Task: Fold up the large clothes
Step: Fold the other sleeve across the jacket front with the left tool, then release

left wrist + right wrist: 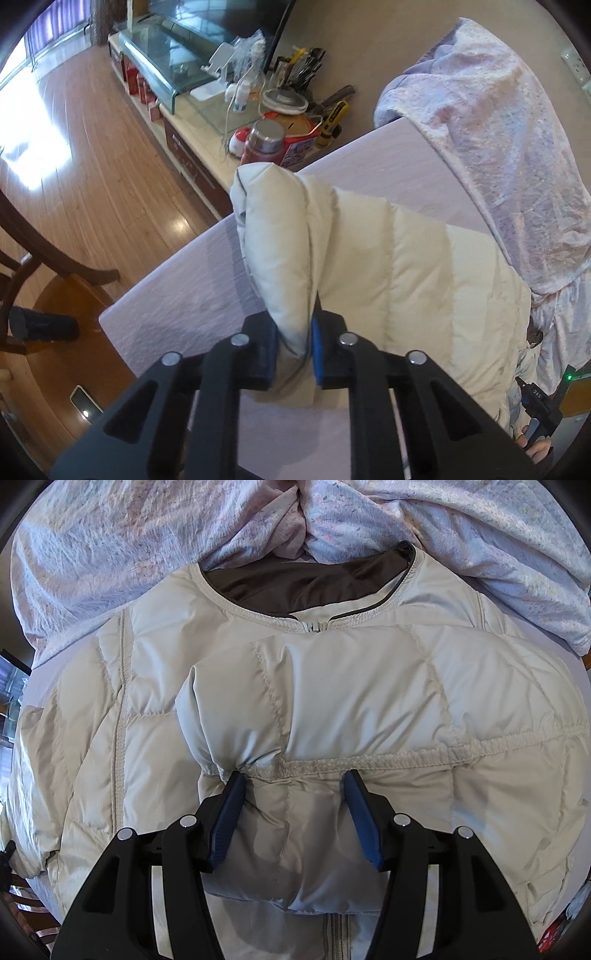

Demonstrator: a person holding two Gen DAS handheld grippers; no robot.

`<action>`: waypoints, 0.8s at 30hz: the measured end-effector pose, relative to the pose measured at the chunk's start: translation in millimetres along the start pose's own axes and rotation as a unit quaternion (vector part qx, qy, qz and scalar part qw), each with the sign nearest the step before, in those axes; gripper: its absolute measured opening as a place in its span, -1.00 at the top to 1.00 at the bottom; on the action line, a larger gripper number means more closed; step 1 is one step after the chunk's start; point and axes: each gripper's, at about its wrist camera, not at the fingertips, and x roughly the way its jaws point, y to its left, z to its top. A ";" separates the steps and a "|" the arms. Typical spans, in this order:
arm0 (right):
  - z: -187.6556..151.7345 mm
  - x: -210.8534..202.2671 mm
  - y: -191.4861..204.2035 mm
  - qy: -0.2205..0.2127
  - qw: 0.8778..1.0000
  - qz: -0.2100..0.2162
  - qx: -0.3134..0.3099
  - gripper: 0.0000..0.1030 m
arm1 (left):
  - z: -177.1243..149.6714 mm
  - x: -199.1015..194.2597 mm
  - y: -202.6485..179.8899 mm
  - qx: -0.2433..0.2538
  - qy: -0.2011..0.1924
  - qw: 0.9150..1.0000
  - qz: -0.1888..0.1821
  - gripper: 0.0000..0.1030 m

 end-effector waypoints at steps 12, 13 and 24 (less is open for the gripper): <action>-8.1 -6.3 -7.5 -0.005 1.000 0.013 -0.001 -0.28 | 7.7 -72.2 -117.6 0.095 -0.069 0.989 -0.094 0.76; -9.7 -6.7 -7.7 -0.004 1.000 0.013 -0.002 -0.29 | 6.3 -77.9 -130.2 0.104 -0.072 0.986 -0.107 0.76; -25.1 -31.1 -30.1 -0.008 0.999 0.046 0.001 -0.37 | -45.4 -98.0 -266.3 0.218 -0.057 0.956 -0.186 0.76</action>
